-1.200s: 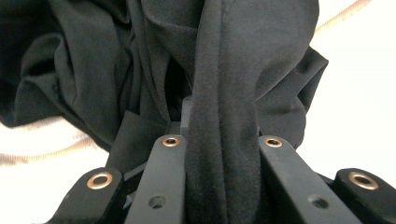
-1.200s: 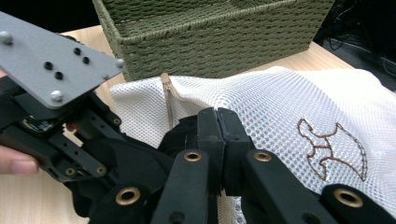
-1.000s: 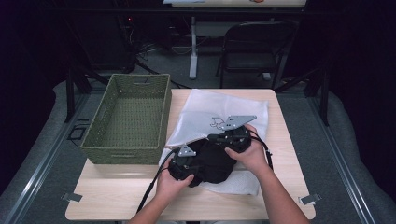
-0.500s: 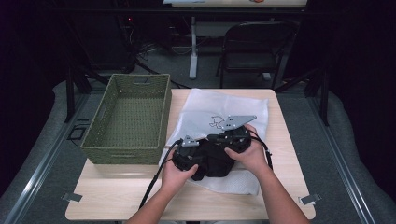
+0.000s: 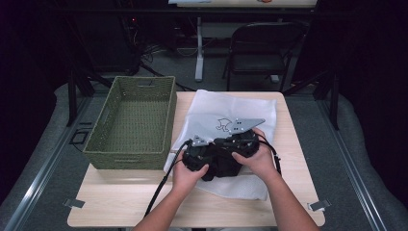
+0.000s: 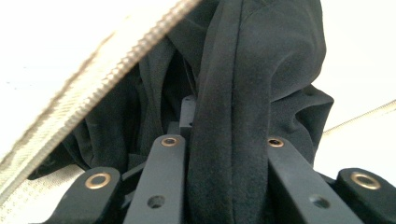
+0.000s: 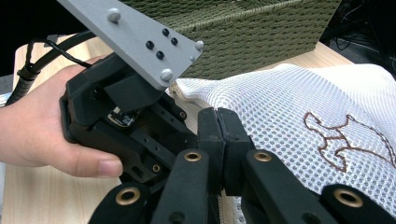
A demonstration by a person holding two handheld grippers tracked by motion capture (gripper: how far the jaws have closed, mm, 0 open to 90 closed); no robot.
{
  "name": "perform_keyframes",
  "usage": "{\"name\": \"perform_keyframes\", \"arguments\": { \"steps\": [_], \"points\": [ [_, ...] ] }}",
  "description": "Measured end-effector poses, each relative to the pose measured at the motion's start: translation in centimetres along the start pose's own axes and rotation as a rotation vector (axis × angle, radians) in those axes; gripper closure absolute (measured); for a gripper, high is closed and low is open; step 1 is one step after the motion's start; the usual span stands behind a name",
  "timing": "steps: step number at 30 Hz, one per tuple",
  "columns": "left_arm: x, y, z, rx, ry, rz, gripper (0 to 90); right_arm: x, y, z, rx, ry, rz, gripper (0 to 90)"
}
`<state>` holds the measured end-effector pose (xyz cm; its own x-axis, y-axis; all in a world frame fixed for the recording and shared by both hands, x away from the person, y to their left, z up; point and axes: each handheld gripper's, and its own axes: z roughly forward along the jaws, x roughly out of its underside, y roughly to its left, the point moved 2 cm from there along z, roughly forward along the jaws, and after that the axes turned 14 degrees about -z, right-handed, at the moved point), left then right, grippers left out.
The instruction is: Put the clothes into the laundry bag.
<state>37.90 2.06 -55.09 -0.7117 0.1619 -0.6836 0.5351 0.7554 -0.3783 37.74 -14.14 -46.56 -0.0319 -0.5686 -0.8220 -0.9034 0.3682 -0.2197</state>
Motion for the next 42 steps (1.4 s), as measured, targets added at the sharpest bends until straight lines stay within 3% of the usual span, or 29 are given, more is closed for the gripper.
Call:
{"name": "perform_keyframes", "arguments": {
  "steps": [5,9,13,23,35,41,42],
  "points": [
    [0.1,0.0,-0.2,0.004,0.001,-0.004,71.7,0.1,-0.1,0.0,0.004,0.003,0.003,89.4],
    [0.0,0.0,-0.6,0.011,-0.010,-0.016,59.2,0.3,-0.2,0.1,0.003,0.004,0.012,89.4],
    [0.1,-0.1,-1.1,-0.009,0.002,-0.002,48.9,0.4,-0.2,0.0,0.005,0.002,0.011,89.4],
    [0.4,-0.7,-3.4,-0.009,-0.016,0.043,45.0,0.5,-0.4,-0.1,0.011,0.002,0.017,89.3],
    [1.4,0.2,-5.7,-0.012,-0.012,0.025,43.2,0.5,-0.4,-0.1,0.018,0.003,0.015,89.3],
    [2.3,0.9,-5.4,-0.008,0.005,-0.013,42.4,0.5,-0.4,-0.1,0.020,0.003,0.015,89.3],
    [2.3,1.0,-5.3,-0.010,0.014,-0.001,41.9,0.5,-0.4,-0.1,0.020,0.003,0.015,89.3]
  ]
}}
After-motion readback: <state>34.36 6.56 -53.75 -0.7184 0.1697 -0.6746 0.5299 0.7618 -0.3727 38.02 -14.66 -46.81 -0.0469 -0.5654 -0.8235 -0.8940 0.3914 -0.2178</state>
